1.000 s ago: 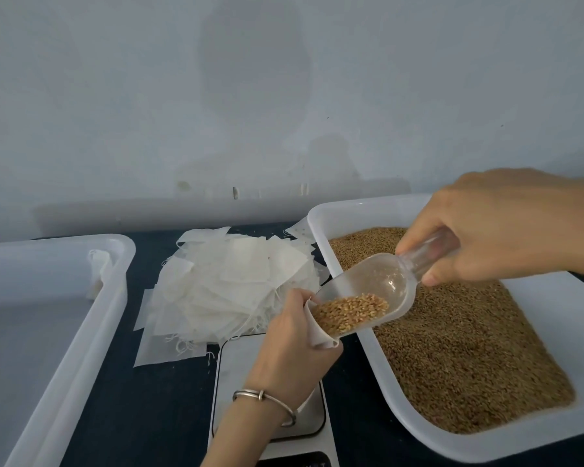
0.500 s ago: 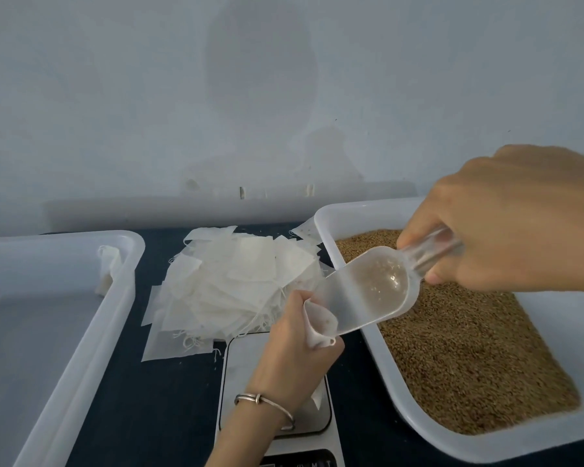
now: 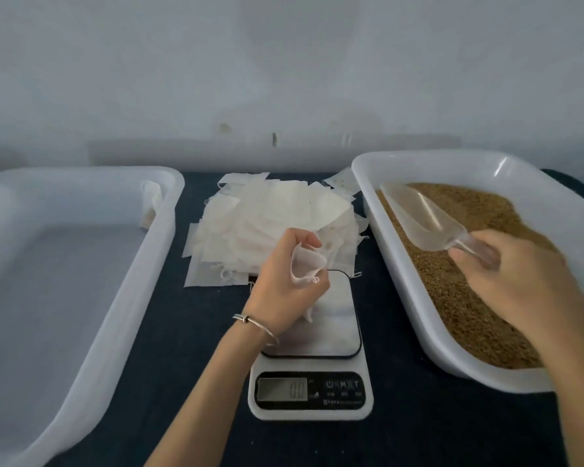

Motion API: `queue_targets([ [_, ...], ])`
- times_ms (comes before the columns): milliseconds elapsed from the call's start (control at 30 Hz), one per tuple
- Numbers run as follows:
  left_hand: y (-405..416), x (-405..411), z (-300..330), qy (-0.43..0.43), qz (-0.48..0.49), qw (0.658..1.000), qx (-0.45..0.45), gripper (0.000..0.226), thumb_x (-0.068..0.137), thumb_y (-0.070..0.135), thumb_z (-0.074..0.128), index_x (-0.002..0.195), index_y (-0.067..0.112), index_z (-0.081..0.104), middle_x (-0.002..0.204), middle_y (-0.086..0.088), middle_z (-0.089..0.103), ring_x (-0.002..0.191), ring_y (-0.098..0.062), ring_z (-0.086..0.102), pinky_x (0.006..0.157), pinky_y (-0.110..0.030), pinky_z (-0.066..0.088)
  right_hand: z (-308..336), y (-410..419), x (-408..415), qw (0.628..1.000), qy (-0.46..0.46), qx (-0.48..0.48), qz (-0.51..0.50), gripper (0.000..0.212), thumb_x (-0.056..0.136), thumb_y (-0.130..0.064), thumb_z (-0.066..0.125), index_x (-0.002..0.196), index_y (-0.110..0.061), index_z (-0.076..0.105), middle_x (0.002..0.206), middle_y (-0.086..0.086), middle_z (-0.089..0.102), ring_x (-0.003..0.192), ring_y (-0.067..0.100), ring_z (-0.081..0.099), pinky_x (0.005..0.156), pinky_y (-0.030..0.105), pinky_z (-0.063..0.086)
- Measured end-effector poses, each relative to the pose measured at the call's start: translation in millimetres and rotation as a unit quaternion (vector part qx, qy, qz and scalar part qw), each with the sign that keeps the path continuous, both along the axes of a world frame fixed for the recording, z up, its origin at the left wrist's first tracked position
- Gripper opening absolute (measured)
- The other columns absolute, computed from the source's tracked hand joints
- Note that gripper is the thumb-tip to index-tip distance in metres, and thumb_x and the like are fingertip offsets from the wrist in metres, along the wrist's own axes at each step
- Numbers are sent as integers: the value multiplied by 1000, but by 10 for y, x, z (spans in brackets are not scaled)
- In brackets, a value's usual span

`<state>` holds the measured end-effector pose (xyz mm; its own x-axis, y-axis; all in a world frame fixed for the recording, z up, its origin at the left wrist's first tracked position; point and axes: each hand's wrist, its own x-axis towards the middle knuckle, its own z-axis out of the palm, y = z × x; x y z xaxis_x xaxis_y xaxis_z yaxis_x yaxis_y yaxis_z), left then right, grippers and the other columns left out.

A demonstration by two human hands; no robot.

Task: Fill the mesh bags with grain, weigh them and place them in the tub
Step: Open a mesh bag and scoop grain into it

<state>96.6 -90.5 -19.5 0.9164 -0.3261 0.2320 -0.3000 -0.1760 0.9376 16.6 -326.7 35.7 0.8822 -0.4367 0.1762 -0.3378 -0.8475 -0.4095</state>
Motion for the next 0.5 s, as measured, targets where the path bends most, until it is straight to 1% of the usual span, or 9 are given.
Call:
queue_targets([
  [33, 10, -18, -4, -10, 5, 1000, 5, 34, 80, 6, 66, 104, 25, 49, 95, 3, 57, 84, -14, 58, 76, -39, 57, -36, 9, 2, 1000, -1, 7, -3, 25, 92, -44, 53, 110, -31, 62, 72, -13, 57, 63, 9, 53, 52, 23, 33],
  [100, 29, -56, 12, -21, -4, 1000, 7, 41, 77, 16, 69, 110, 30, 47, 97, 3, 57, 86, -6, 58, 73, -28, 56, -97, 35, 6, 1000, -6, 26, -11, 27, 92, -45, 52, 113, -30, 61, 77, -10, 58, 67, 14, 55, 57, 27, 36],
  [200, 57, -92, 57, -44, -24, 998, 27, 48, 78, 15, 73, 111, 37, 46, 101, 6, 57, 92, -1, 55, 74, -17, 51, -146, 59, 5, 999, -10, 41, -18, 30, 92, -45, 52, 117, -29, 59, 87, -6, 60, 77, 18, 56, 65, 31, 39],
  [267, 70, -107, 95, -73, -24, 996, 48, 50, 78, 12, 75, 110, 37, 47, 108, 6, 54, 102, 0, 52, 85, -17, 47, -163, 58, -12, 999, -15, 42, -18, 30, 92, -44, 52, 116, -28, 59, 86, -7, 59, 76, 17, 55, 64, 29, 38],
  [333, 71, -111, 117, -101, -30, 993, 59, 47, 77, 12, 77, 113, 30, 51, 117, 5, 51, 113, -2, 47, 98, -14, 37, -166, 54, -12, 999, -20, 40, -20, 29, 92, -42, 53, 116, -27, 60, 84, -6, 57, 76, 18, 53, 63, 29, 36],
  [367, 76, -115, 122, -111, -35, 991, 64, 47, 76, 14, 78, 114, 26, 54, 121, 3, 49, 119, -3, 45, 101, -11, 32, -171, 53, -7, 999, -21, 37, -20, 29, 92, -42, 54, 115, -26, 61, 85, -5, 57, 77, 19, 53, 63, 30, 35],
  [433, 93, -132, 121, -109, -45, 991, 66, 48, 76, 29, 76, 119, 25, 55, 133, 1, 43, 127, -4, 40, 100, -4, 27, -183, 54, -2, 999, -25, 41, -20, 27, 92, -42, 55, 112, -26, 63, 85, -4, 58, 76, 19, 52, 62, 29, 35],
  [467, 102, -144, 128, -100, -47, 992, 54, 49, 77, 38, 71, 121, 27, 53, 137, 3, 41, 130, -2, 37, 99, -2, 27, -189, 53, 0, 998, -28, 47, -20, 26, 91, -42, 56, 111, -25, 63, 84, -4, 58, 75, 19, 52, 62, 30, 36],
  [500, 108, -158, 141, -91, -42, 995, 25, 49, 79, 45, 63, 123, 28, 50, 139, 5, 41, 131, -1, 37, 102, -5, 28, -199, 52, -2, 998, -30, 51, -20, 27, 91, -42, 57, 112, -25, 63, 85, -3, 58, 77, 20, 53, 64, 31, 38],
])
